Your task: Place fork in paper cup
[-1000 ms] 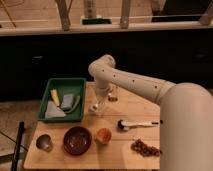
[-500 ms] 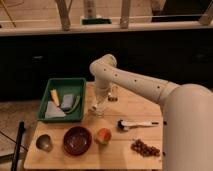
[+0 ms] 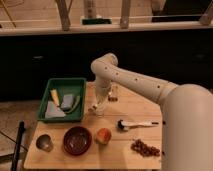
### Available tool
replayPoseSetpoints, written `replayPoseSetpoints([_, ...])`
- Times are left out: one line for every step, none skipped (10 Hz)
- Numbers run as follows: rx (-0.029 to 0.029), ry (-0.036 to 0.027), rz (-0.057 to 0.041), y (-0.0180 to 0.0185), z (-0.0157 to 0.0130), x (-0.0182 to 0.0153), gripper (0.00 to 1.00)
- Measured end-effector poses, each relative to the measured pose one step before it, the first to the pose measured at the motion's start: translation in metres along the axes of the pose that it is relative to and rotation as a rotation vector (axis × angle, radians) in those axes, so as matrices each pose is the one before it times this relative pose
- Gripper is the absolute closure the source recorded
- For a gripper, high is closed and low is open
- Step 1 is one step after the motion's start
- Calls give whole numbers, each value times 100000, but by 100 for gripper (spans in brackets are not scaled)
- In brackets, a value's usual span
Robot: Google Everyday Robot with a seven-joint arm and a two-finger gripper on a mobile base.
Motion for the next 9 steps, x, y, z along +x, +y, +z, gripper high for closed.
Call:
replayPoseSetpoints([-88,-412,282,55,1,178,67])
replayPoseSetpoints([-74,-219,36,8,-1,70,60])
replayPoseSetpoints([-104,-224,-21,-13,6,55,49])
replayPoseSetpoints([77,-177,-123,-89,-43,-3,37])
replayPoseSetpoints([-174,-158,2,29,83,-4,29])
replayPoseSetpoints([-31,-21,-20,-7,-28,-10,22])
replayPoseSetpoints([-26,34,-246,24,-62,-120,20])
replayPoseSetpoints([8,30,-386,-52,-53,-166,20])
replayPoseSetpoints([-16,120,-312,-11,-103,-145,20])
